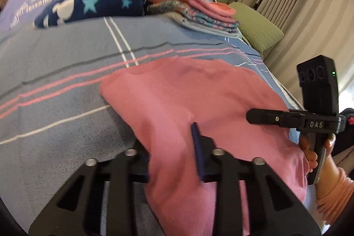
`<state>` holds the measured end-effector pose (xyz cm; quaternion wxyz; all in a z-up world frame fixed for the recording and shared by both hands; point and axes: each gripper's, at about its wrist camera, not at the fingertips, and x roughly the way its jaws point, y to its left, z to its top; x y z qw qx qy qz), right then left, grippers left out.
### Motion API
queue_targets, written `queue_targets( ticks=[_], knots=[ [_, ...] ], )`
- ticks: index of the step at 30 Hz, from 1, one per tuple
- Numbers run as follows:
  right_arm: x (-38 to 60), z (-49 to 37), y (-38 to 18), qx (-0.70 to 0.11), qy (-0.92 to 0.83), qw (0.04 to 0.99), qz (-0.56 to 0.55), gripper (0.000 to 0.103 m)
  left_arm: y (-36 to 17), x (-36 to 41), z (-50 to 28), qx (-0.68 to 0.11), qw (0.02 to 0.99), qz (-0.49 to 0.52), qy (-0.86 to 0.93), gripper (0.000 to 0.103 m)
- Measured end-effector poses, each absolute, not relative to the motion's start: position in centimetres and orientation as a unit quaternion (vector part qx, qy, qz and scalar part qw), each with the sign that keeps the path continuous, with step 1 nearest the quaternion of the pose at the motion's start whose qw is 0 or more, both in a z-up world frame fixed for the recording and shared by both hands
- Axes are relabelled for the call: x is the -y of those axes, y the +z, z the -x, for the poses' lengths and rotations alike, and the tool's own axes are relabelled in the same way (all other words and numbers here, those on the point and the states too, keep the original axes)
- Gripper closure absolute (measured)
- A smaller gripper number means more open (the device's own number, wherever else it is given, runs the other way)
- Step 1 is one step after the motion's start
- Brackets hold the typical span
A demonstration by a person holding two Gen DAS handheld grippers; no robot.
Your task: Fold small clothes
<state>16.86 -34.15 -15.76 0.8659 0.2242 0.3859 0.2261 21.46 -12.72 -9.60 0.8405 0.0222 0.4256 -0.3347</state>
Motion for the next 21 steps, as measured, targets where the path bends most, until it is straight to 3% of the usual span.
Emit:
queue_targets(
  ticks=[8, 14, 21],
  knots=[
    [31.7, -10.8, -9.9, -0.293, 0.171, 0.93, -0.139, 0.084, -3.8, 12.7, -16.8, -0.332, 0.88, -0.05, -0.337, 0.083],
    [30.9, -6.5, -2.3, -0.18, 0.081, 0.978, -0.067, 0.084, 4.0, 15.5, -14.0, -0.24, 0.898, -0.082, -0.359, 0.085],
    [36.1, -11.1, 8.7, -0.111, 0.026, 0.993, -0.041, 0.084, 15.4, 22.1, -17.8, -0.148, 0.917, -0.108, -0.354, 0.085]
  ],
)
